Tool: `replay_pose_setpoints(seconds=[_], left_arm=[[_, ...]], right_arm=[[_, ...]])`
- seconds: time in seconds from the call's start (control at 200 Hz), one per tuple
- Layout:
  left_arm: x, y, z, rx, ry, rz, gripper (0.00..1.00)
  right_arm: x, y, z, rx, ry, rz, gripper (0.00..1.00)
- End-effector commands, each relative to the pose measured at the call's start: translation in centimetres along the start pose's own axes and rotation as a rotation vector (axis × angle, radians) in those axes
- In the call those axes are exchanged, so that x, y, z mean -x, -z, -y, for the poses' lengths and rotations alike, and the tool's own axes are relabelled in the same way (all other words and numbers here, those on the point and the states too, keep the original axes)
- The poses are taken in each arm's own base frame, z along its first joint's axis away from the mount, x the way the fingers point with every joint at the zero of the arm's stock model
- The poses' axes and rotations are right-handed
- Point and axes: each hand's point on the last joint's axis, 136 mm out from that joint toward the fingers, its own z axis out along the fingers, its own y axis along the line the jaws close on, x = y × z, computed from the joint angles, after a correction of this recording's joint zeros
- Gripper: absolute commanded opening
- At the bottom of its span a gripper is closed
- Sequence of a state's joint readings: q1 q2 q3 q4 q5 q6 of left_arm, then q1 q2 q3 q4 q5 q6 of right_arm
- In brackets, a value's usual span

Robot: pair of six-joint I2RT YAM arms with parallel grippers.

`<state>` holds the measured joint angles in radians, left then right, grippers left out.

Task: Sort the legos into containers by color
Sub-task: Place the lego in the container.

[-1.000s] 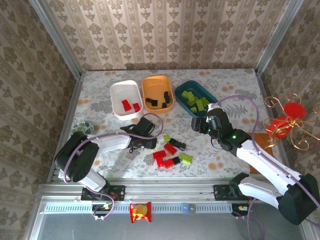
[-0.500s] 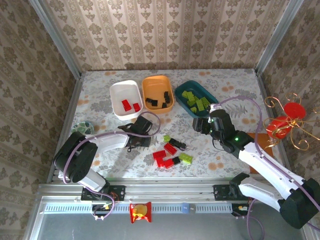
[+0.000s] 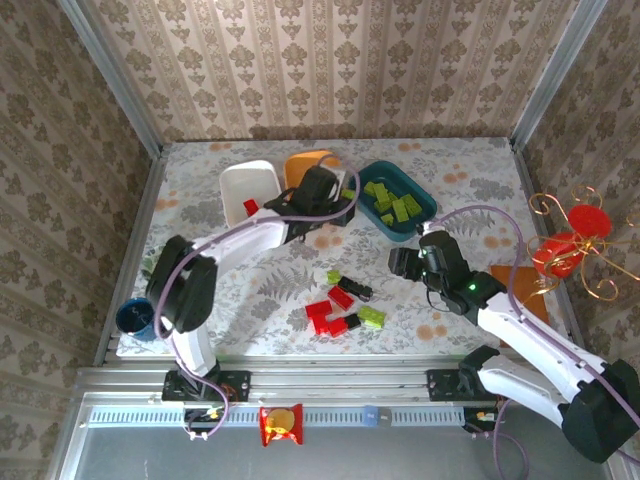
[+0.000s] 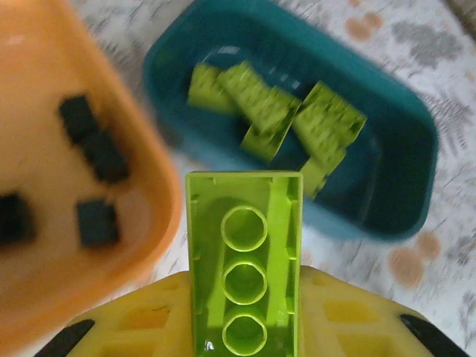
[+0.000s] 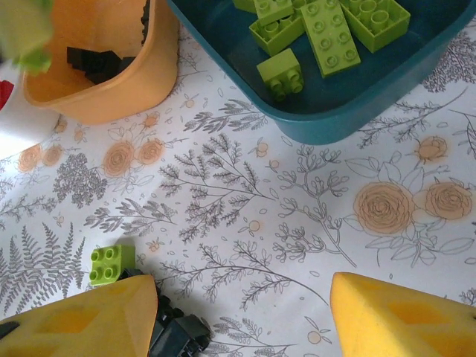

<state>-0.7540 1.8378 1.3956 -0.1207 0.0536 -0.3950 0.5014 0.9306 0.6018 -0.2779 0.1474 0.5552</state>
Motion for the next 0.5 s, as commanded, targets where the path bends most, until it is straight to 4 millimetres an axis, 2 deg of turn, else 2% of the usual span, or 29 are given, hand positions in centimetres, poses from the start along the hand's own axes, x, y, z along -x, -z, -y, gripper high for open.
replay_pose_setpoints(seconds=[0.0,0.165,0.285,0.33,0.4,0.495], left_arm=[[1.0,-3.6,1.9,-0.084,-0.063,0.001,0.25],[4.8,-7.3,3.9,-0.165,-0.06,0.083,0.27],[5.7,-9.8,4.9,-0.186,-0.055,0.08,0.32],[6.0,-10.2,5.1,-0.191,-0.049,0.072,0.38],[6.5,-10.5,5.3,-0.206,-0.029,0.076,0.54],[7.6,-9.1,5.6,-0.228,-0.019,0.108,0.67]], right_arm=[[-0.5,0.6,1.1,-0.03,-0.033,0.003,0.65],[-1.3,1.1,1.6,-0.041,-0.035,-0.019,0.64],[-1.6,1.4,1.8,-0.038,-0.041,-0.016,0.65],[-1.7,1.5,1.8,-0.035,-0.042,-0.016,0.65],[-1.8,1.5,1.5,-0.019,-0.039,-0.025,0.66],[-2.1,1.2,1.1,0.002,-0.033,-0.046,0.68]])
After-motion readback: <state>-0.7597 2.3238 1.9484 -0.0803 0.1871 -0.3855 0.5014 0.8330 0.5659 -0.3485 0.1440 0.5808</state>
